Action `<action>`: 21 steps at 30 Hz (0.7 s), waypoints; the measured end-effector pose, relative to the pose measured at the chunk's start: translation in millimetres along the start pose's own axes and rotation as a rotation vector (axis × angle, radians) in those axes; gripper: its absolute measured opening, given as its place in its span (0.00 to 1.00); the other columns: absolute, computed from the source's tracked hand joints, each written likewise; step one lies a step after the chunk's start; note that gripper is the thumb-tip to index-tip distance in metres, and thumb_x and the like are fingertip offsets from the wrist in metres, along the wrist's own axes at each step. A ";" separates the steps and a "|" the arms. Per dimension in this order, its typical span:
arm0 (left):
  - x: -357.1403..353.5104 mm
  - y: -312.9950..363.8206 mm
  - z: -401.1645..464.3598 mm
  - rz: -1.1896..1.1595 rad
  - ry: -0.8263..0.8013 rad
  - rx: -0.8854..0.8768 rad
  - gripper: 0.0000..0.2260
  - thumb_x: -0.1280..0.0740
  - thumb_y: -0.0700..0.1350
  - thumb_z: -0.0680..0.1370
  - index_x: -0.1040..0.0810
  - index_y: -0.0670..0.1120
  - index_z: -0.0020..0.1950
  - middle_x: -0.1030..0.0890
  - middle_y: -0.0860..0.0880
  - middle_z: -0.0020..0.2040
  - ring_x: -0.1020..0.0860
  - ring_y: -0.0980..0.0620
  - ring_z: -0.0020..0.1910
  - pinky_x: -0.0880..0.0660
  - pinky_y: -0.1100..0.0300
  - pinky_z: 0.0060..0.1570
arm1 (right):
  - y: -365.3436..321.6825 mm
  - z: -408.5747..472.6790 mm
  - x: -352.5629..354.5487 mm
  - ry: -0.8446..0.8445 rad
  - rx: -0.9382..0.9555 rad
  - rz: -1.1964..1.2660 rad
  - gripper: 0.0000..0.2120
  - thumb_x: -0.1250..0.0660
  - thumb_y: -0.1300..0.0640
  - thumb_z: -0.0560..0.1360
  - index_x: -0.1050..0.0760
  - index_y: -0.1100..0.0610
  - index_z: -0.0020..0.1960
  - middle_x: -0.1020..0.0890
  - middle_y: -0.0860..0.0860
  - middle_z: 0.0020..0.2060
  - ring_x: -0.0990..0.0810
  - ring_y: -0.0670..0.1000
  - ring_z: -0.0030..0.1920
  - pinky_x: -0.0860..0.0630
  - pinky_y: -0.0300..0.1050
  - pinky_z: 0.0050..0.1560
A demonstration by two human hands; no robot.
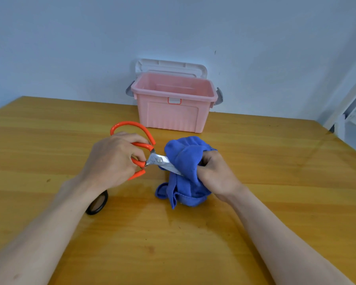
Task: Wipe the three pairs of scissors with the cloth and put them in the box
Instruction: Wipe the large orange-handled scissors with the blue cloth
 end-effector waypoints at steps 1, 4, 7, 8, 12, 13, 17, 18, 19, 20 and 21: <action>2.0 -0.9 0.1 -0.010 0.005 0.024 0.13 0.23 0.34 0.62 0.16 0.52 0.30 0.18 0.61 0.48 0.27 0.59 0.47 0.28 0.62 0.36 | 1.7 -0.1 2.5 -0.007 -0.014 0.036 0.11 0.38 0.63 0.69 0.33 0.72 0.34 0.30 0.54 0.30 0.34 0.52 0.33 0.37 0.47 0.35; 5.3 -3.2 1.9 -0.026 0.010 0.084 0.13 0.24 0.34 0.64 0.16 0.53 0.31 0.23 0.67 0.47 0.28 0.63 0.48 0.33 0.69 0.37 | 5.4 -1.0 11.8 -0.024 -0.045 0.168 0.09 0.41 0.66 0.67 0.32 0.75 0.37 0.28 0.57 0.34 0.30 0.56 0.37 0.32 0.49 0.37; 8.3 -6.7 2.5 -0.035 0.013 0.132 0.13 0.23 0.35 0.65 0.16 0.54 0.31 0.24 0.68 0.46 0.26 0.63 0.48 0.32 0.69 0.36 | 8.0 -1.6 19.3 -0.040 -0.087 0.317 0.08 0.42 0.69 0.65 0.29 0.74 0.40 0.25 0.58 0.35 0.24 0.55 0.38 0.25 0.46 0.37; 8.5 -7.6 2.3 -0.035 0.015 0.133 0.12 0.22 0.36 0.64 0.16 0.53 0.31 0.24 0.67 0.46 0.26 0.61 0.48 0.31 0.68 0.36 | 7.6 -1.9 20.6 -0.033 -0.087 0.313 0.09 0.42 0.68 0.65 0.29 0.74 0.40 0.25 0.57 0.34 0.24 0.55 0.37 0.25 0.46 0.38; 7.2 -3.7 0.5 -0.021 0.031 0.108 0.11 0.21 0.36 0.63 0.16 0.52 0.31 0.21 0.64 0.46 0.25 0.59 0.47 0.27 0.61 0.35 | 7.3 1.9 19.4 0.037 -0.073 0.222 0.11 0.41 0.66 0.67 0.31 0.77 0.42 0.26 0.59 0.35 0.28 0.56 0.38 0.31 0.46 0.36; 6.6 -2.8 0.6 -0.017 0.036 0.105 0.11 0.21 0.36 0.63 0.17 0.52 0.31 0.20 0.63 0.46 0.25 0.59 0.47 0.27 0.62 0.34 | 6.9 2.4 19.1 0.052 -0.072 0.197 0.11 0.40 0.65 0.67 0.31 0.76 0.41 0.27 0.59 0.35 0.31 0.57 0.37 0.34 0.46 0.36; 0.4 1.1 -0.5 0.004 0.069 0.069 0.12 0.21 0.35 0.62 0.18 0.51 0.29 0.18 0.59 0.46 0.25 0.58 0.45 0.28 0.62 0.32 | 2.1 1.4 12.5 0.128 -0.037 0.054 0.08 0.37 0.66 0.72 0.30 0.64 0.35 0.30 0.54 0.28 0.33 0.51 0.31 0.36 0.42 0.31; -2.1 2.2 -0.8 0.011 0.087 0.051 0.12 0.20 0.35 0.61 0.18 0.50 0.29 0.17 0.58 0.45 0.25 0.56 0.44 0.27 0.60 0.31 | 0.3 1.5 9.9 0.164 -0.013 0.019 0.11 0.36 0.68 0.73 0.31 0.61 0.33 0.31 0.50 0.26 0.34 0.47 0.29 0.37 0.39 0.29; -4.1 3.1 -1.1 0.017 0.105 0.039 0.12 0.20 0.35 0.61 0.19 0.50 0.28 0.17 0.58 0.45 0.23 0.54 0.43 0.27 0.59 0.30 | -1.2 2.3 7.9 0.203 0.007 0.003 0.14 0.36 0.68 0.73 0.33 0.59 0.31 0.32 0.46 0.23 0.36 0.45 0.26 0.38 0.37 0.27; -5.4 3.7 -0.9 0.021 0.119 0.034 0.12 0.20 0.35 0.61 0.19 0.49 0.28 0.17 0.57 0.45 0.22 0.53 0.43 0.27 0.59 0.30 | -1.7 2.8 7.8 0.234 0.028 -0.011 0.17 0.36 0.69 0.73 0.35 0.57 0.29 0.33 0.43 0.22 0.37 0.43 0.25 0.40 0.35 0.26; -5.9 4.1 -0.5 0.028 0.133 0.029 0.12 0.20 0.35 0.60 0.19 0.49 0.28 0.17 0.56 0.45 0.22 0.51 0.43 0.27 0.59 0.30 | -2.0 3.0 9.1 0.252 0.052 -0.037 0.18 0.36 0.69 0.72 0.36 0.55 0.28 0.34 0.42 0.21 0.38 0.42 0.24 0.41 0.34 0.25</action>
Point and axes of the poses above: each hand's wrist, its own z-axis towards the middle knuckle, its own x-axis out of the back of the hand, y = z × x, the point moved 1 cm from there along z, towards the middle knuckle
